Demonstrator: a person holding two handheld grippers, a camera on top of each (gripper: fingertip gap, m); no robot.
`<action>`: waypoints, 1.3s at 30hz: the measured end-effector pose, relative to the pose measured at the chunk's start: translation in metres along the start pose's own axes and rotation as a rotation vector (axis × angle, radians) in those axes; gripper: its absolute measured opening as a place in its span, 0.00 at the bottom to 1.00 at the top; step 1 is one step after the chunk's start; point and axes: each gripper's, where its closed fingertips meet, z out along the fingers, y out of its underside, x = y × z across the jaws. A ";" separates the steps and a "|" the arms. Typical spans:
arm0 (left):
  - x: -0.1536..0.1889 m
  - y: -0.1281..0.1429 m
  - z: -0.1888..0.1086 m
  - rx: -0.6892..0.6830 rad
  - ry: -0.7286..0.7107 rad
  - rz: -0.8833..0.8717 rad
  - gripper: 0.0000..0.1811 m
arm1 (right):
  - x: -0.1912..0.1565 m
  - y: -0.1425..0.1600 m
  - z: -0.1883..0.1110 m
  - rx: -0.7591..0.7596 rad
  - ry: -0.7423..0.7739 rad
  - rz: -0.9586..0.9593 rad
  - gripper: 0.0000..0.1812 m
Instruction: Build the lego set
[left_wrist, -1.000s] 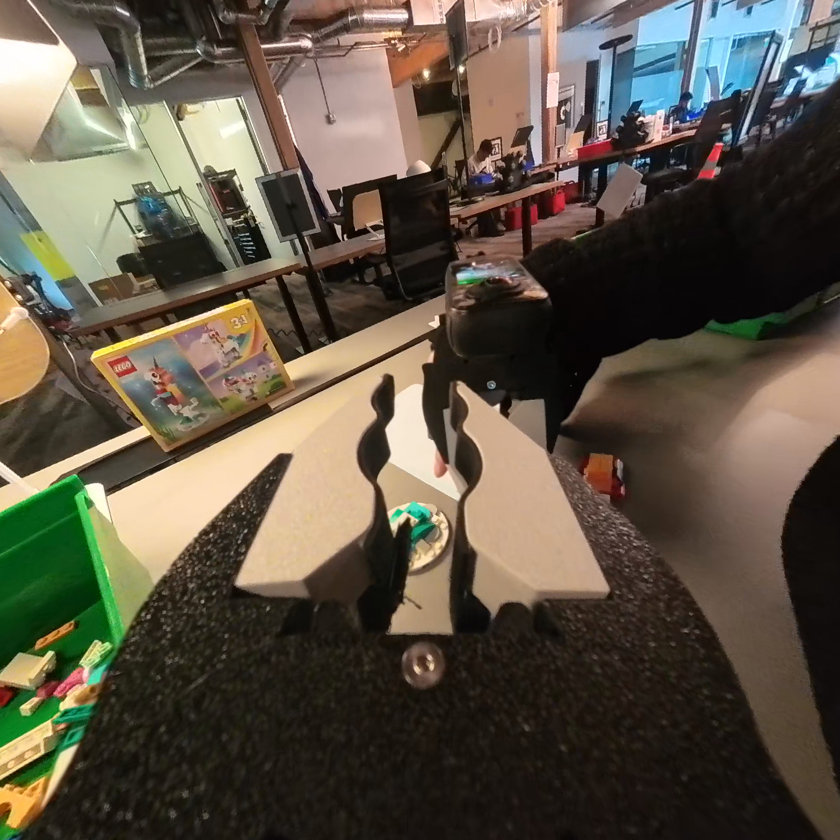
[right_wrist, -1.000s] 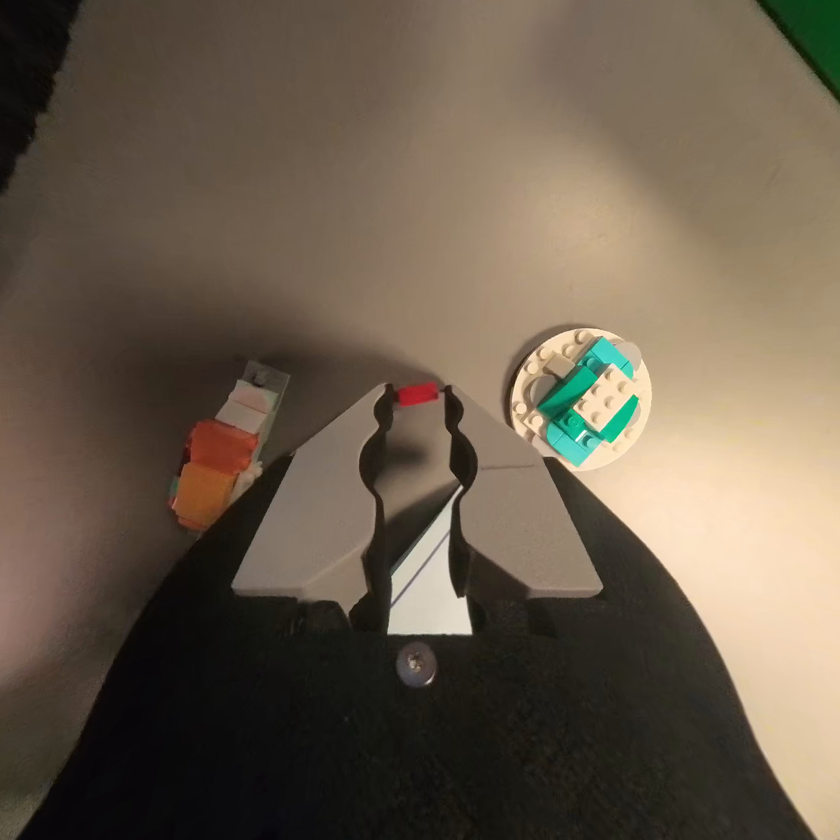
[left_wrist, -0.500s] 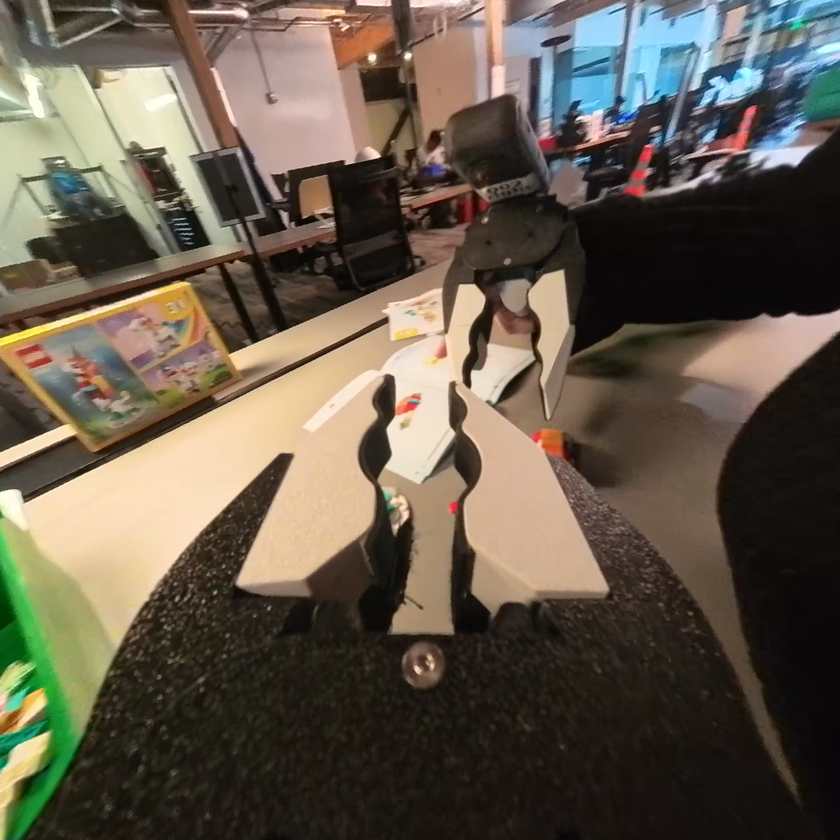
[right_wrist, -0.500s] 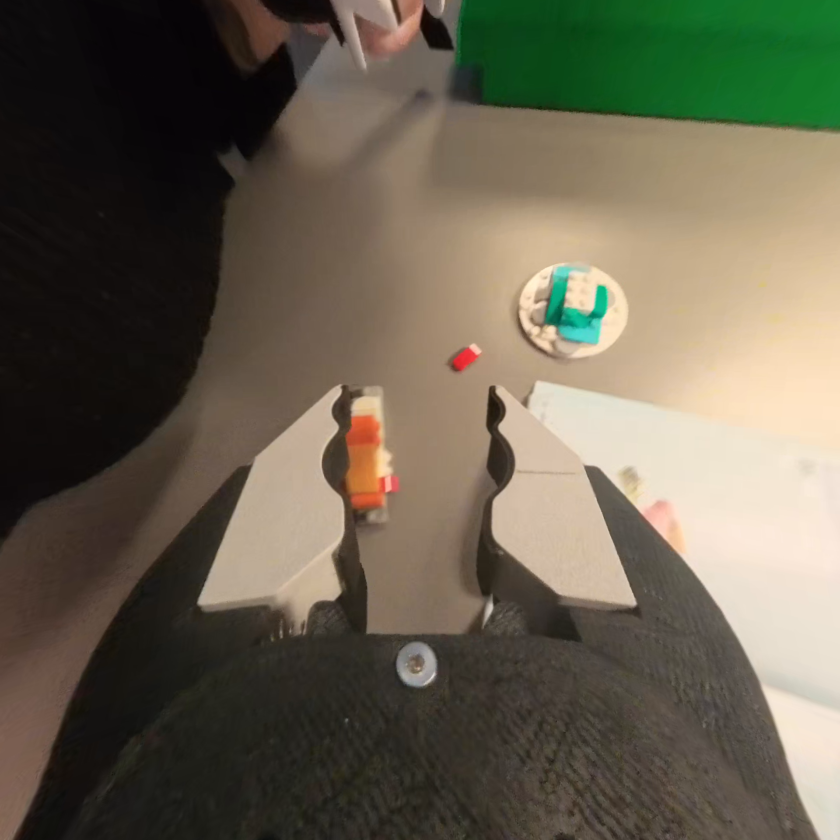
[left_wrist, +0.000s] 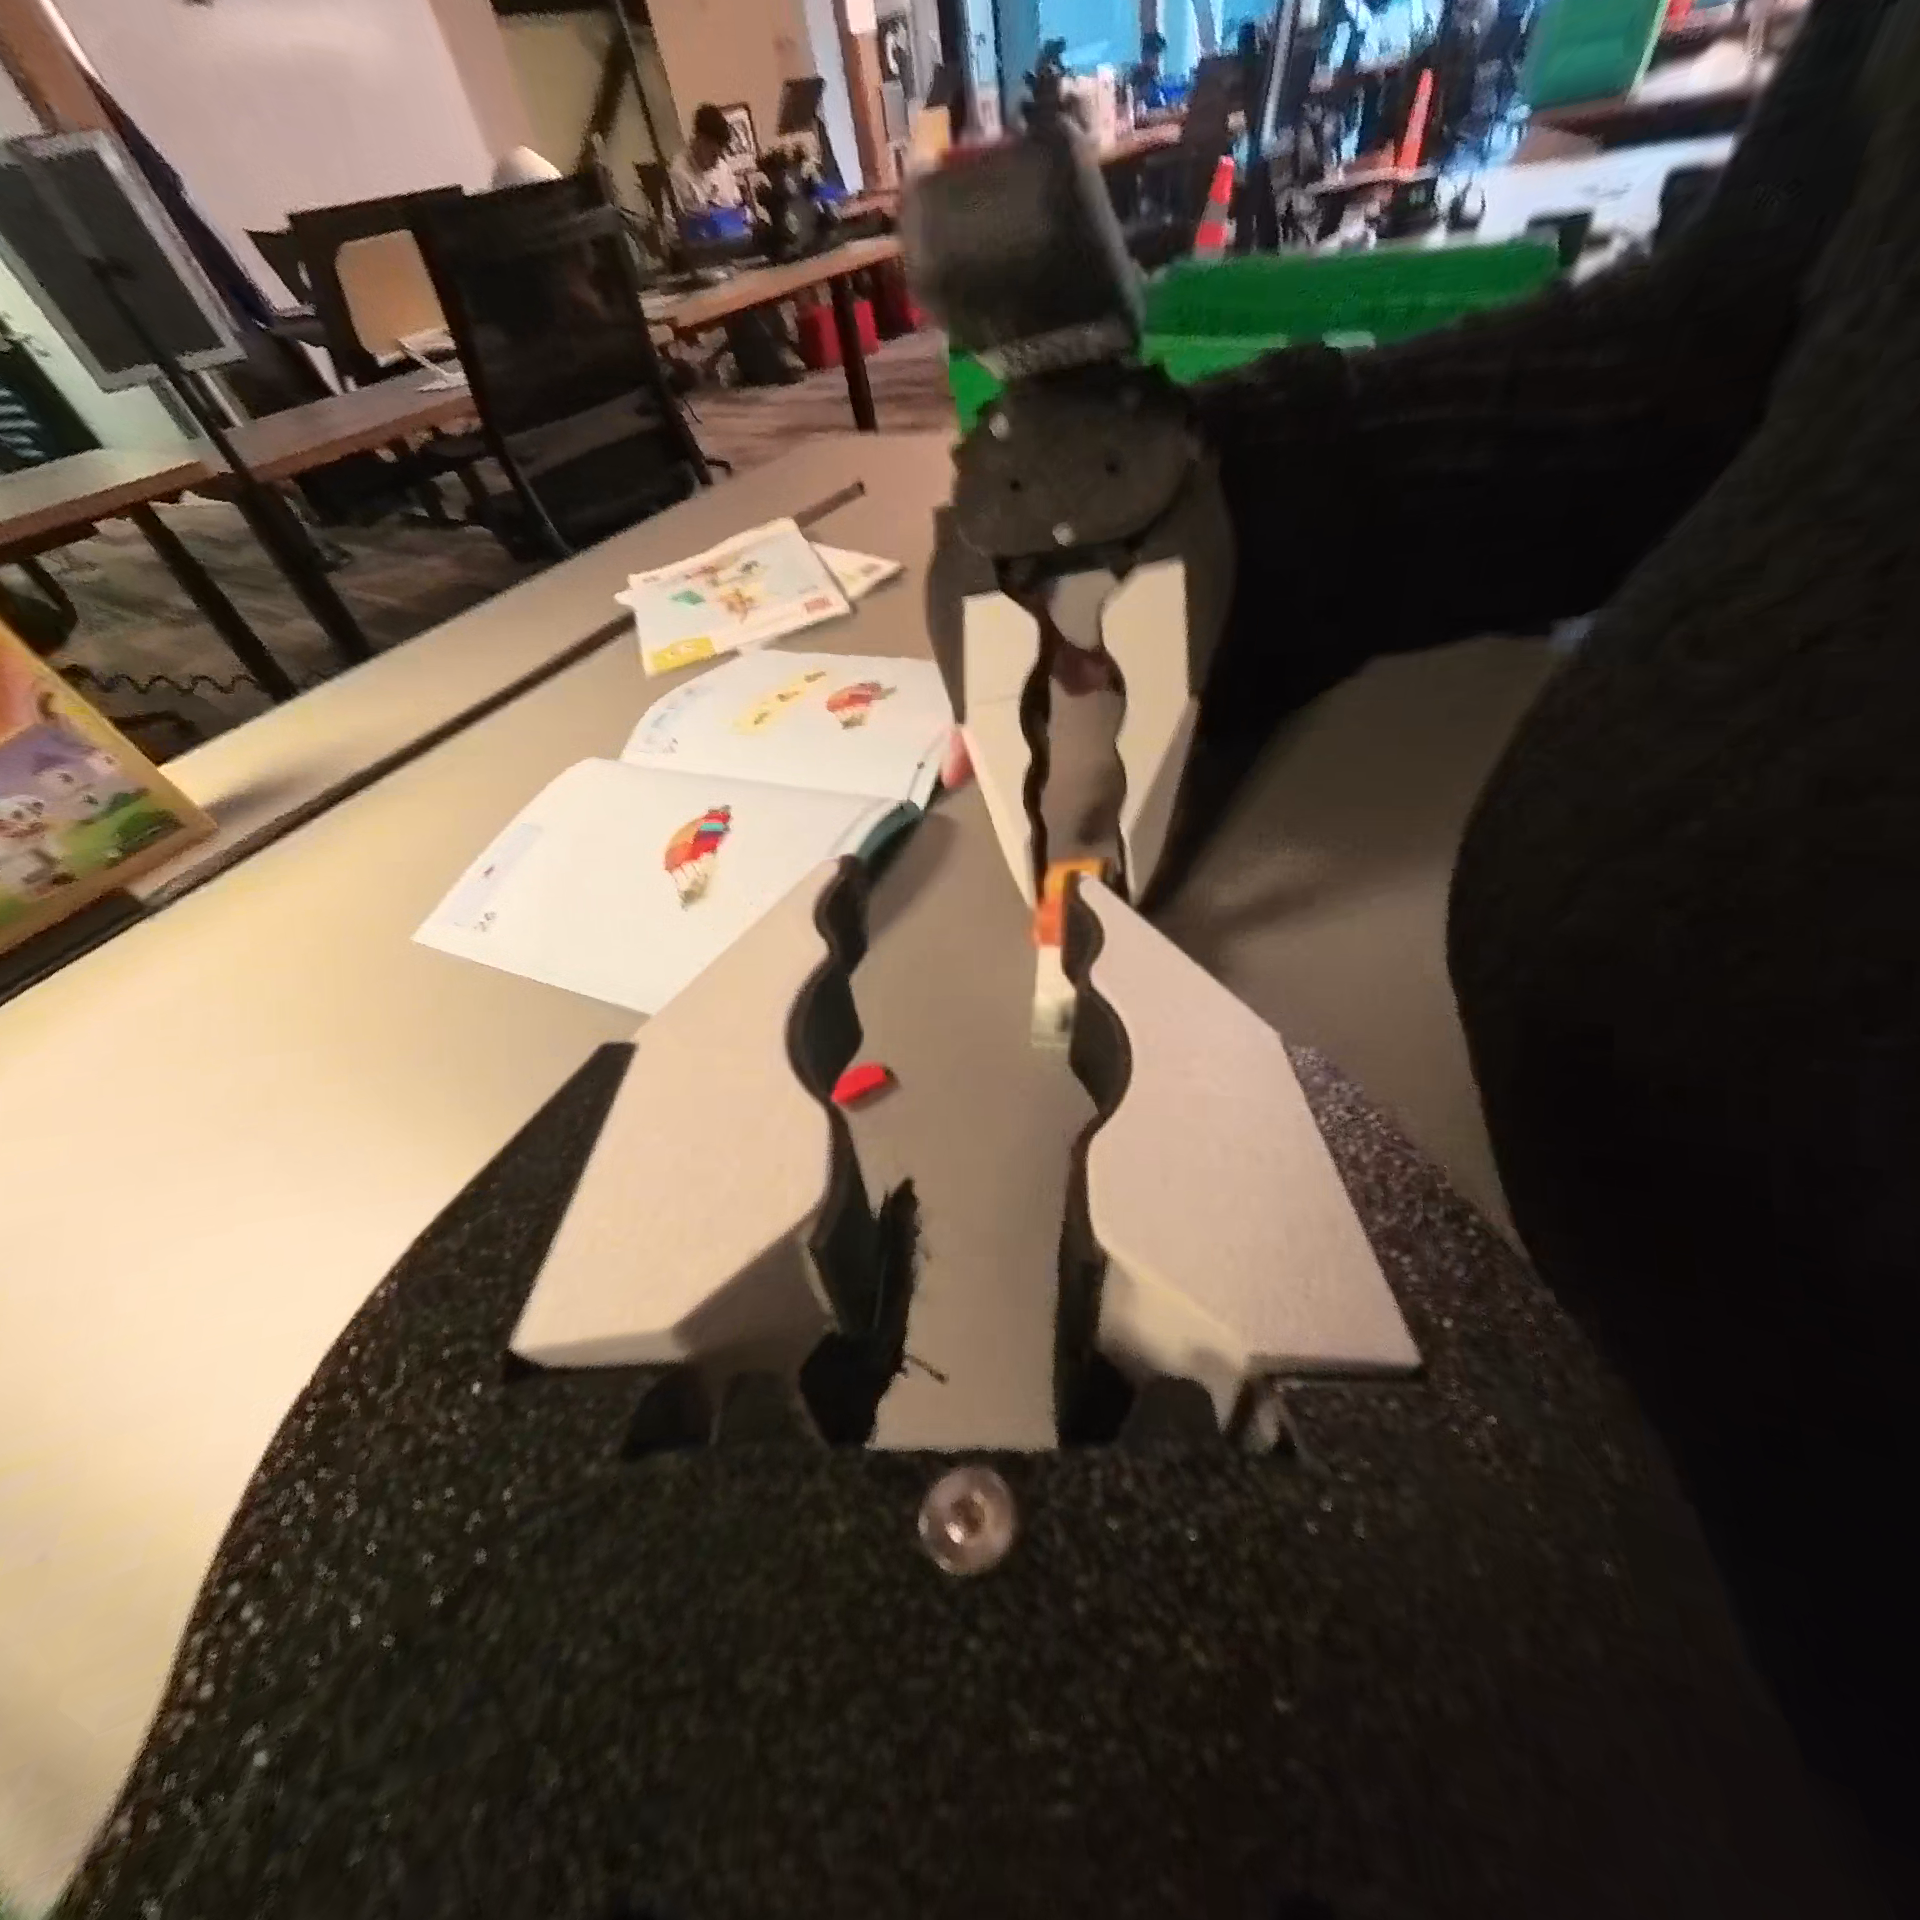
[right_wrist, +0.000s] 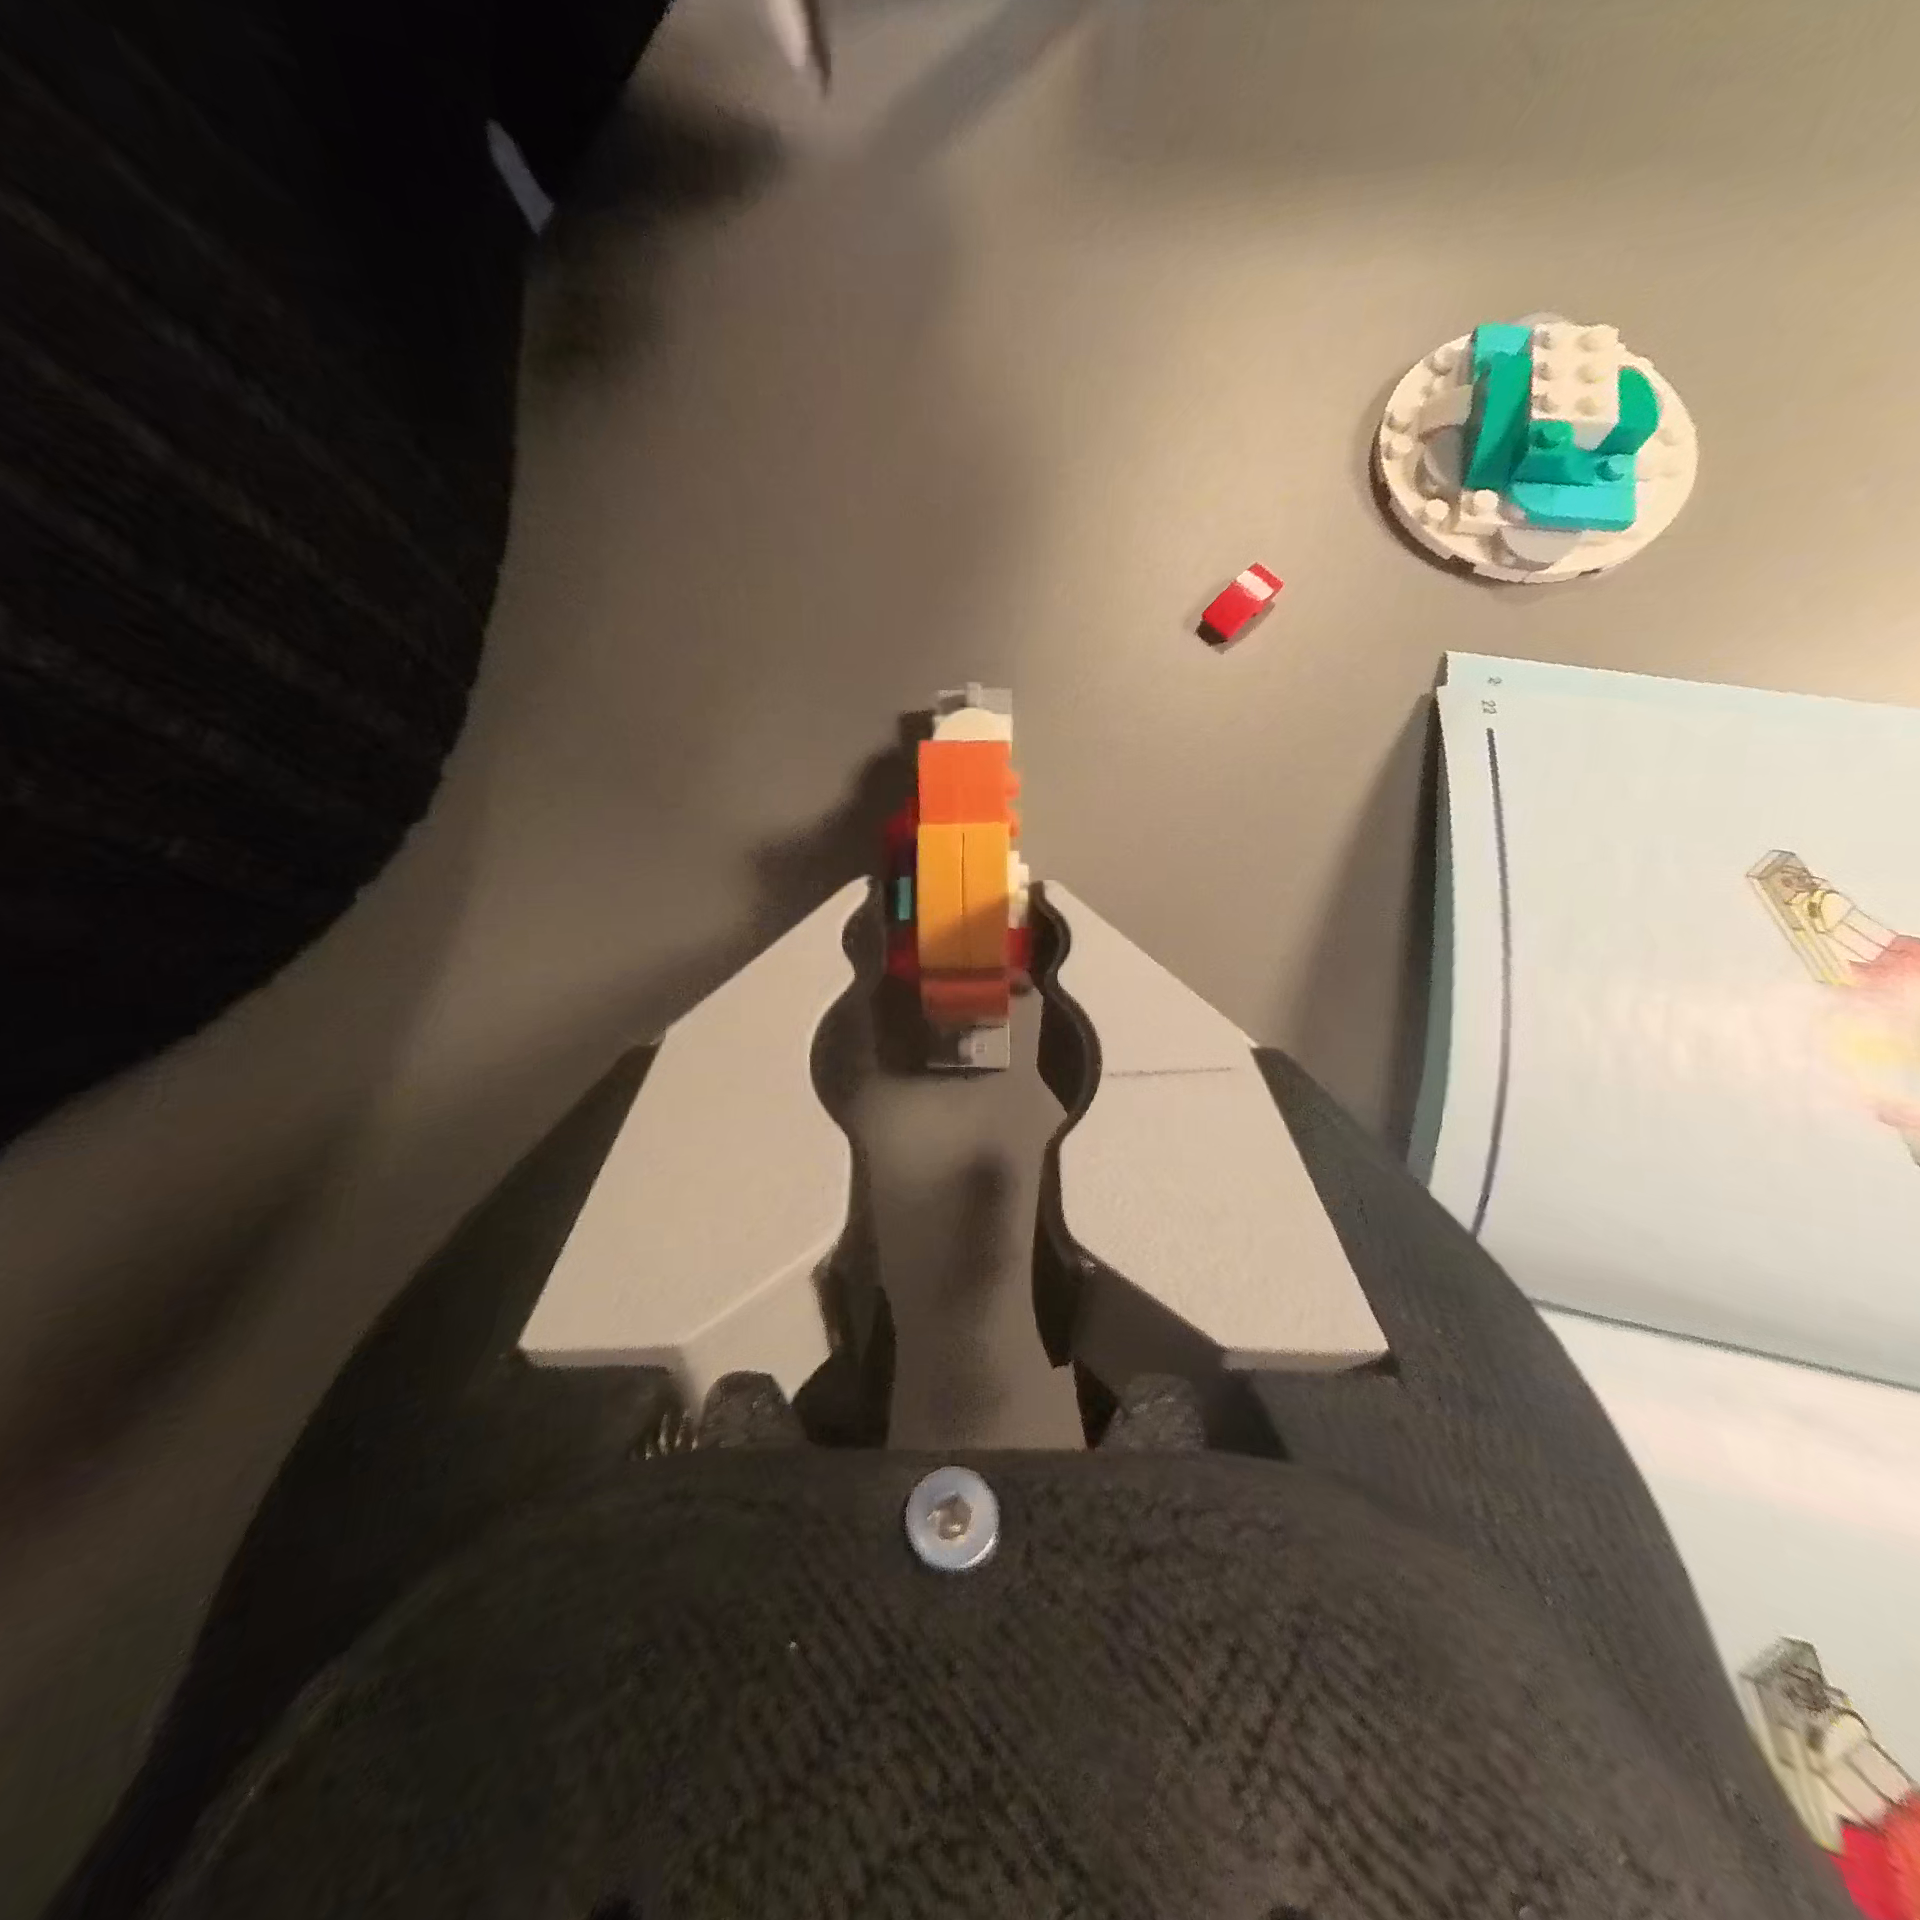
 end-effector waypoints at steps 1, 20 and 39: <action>0.004 0.008 0.002 -0.023 0.007 0.012 0.19 | 0.000 0.000 0.000 0.011 -0.018 0.030 0.14; 0.027 0.043 0.032 -0.084 -0.065 0.483 0.18 | -0.005 -0.035 -0.005 0.277 -0.424 0.523 0.13; 0.024 0.047 0.030 -0.118 -0.074 0.478 0.06 | 0.002 -0.051 -0.021 0.414 -0.397 0.578 0.20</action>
